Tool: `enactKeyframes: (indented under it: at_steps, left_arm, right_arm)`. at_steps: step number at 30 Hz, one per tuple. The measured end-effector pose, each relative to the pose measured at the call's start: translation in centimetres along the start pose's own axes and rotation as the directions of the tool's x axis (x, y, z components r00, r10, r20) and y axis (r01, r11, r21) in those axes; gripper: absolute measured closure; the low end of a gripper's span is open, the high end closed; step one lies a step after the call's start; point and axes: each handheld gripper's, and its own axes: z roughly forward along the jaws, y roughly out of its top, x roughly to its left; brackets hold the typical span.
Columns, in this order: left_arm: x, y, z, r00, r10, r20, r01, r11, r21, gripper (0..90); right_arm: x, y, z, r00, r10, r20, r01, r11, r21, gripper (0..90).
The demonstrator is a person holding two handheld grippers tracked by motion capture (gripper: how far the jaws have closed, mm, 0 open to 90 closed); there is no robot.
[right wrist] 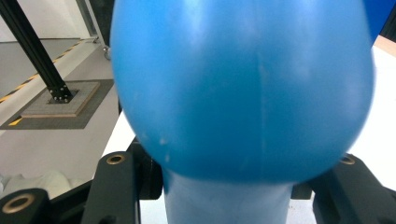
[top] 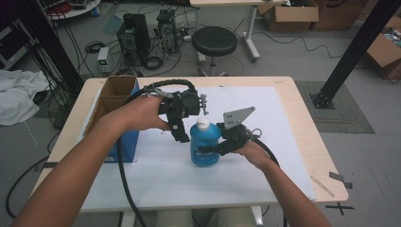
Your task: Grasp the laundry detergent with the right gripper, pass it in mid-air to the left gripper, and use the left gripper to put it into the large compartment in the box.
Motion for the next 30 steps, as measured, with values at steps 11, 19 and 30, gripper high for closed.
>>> enactKeyframes:
  at_steps: [11, 19, 30]
  left_arm:
    - [-0.1, 1.1, 0.1, 0.9998, 0.018, 0.01, -0.018, 0.9998, -0.003, 20.4]
    - [-0.2, 2.1, 0.2, 0.9993, 0.036, 0.013, -0.036, 0.9994, -0.004, 20.3]
    - [-0.1, 2.5, 0.8, 0.9988, 0.045, 0.016, -0.046, 0.9988, 0.015, 20.3]
  right_arm:
    - [-0.1, 0.5, 0.9, 1.0, -0.002, -0.001, 0.002, 0.9999, 0.01, 44.8]
    - [0.1, 1.1, 1.4, 1.0, -0.006, -0.003, 0.006, 0.9998, 0.019, 44.8]
    - [0.3, 1.4, 1.9, 0.9999, -0.007, -0.016, 0.007, 0.9997, 0.025, 44.8]
